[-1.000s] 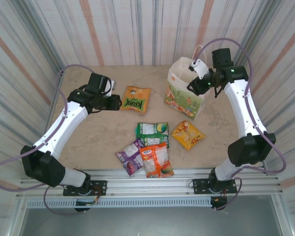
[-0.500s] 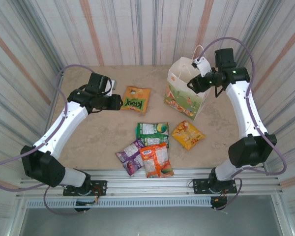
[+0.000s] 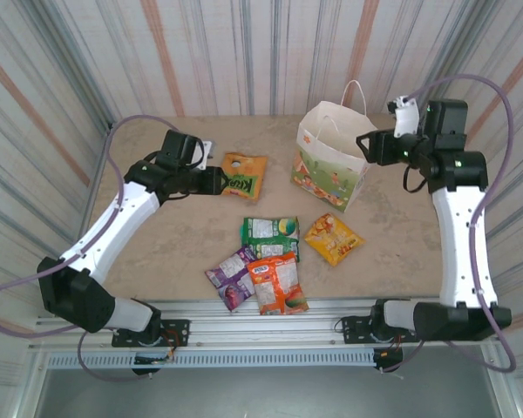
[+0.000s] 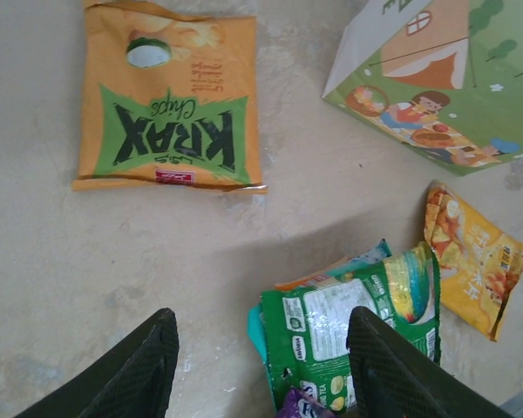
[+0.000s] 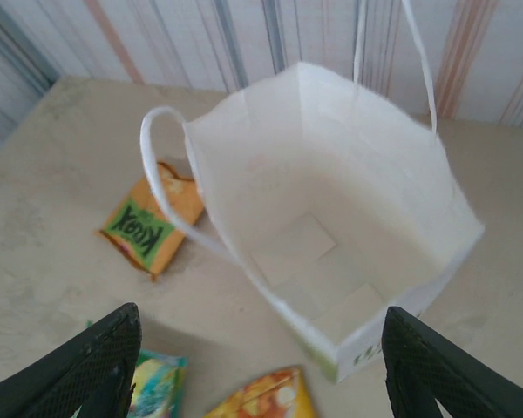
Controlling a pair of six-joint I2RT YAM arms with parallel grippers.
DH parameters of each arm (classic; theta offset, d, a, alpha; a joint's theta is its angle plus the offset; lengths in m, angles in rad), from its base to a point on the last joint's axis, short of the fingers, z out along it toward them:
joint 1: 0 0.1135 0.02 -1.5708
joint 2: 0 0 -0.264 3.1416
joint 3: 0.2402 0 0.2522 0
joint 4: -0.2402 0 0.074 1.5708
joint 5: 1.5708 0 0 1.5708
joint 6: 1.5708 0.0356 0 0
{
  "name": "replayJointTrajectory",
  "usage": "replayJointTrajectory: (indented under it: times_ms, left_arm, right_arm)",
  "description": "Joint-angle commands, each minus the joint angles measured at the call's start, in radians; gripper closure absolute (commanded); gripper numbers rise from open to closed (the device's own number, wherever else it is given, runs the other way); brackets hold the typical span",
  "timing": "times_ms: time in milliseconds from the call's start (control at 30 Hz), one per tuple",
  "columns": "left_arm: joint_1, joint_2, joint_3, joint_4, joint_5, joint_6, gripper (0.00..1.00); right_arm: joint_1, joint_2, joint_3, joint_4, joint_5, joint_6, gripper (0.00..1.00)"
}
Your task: Place the snacks into the paper bag
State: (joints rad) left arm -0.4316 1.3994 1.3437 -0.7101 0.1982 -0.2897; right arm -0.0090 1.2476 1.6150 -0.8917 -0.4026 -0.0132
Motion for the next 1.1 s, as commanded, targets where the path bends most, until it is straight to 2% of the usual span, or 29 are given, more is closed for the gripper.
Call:
replayJointTrajectory:
  times_ms: [0,300,567,767,1067]
  left_arm:
    - [-0.020,0.028,0.005,0.021,0.029,-0.012,0.44]
    - [-0.048,0.077,0.020,0.032,0.057,-0.005,0.45]
    - [-0.052,0.078,-0.005,0.049,0.070,-0.008,0.45]
    - [-0.053,0.083,-0.018,0.059,0.079,-0.013,0.45]
    - [-0.053,0.085,-0.023,0.059,0.076,-0.012,0.45]
  right_arm:
    - [-0.005,-0.058,-0.073,-0.086,-0.034,0.225,0.29]
    - [-0.004,-0.204,-0.247,-0.237,-0.005,0.528,0.37]
    - [-0.002,-0.314,-0.483,-0.310,0.035,0.671,0.41]
    - [0.006,-0.337,-0.727,-0.189,-0.001,0.801,0.43]
    - [0.009,-0.224,-0.907,0.051,-0.009,0.848,0.40]
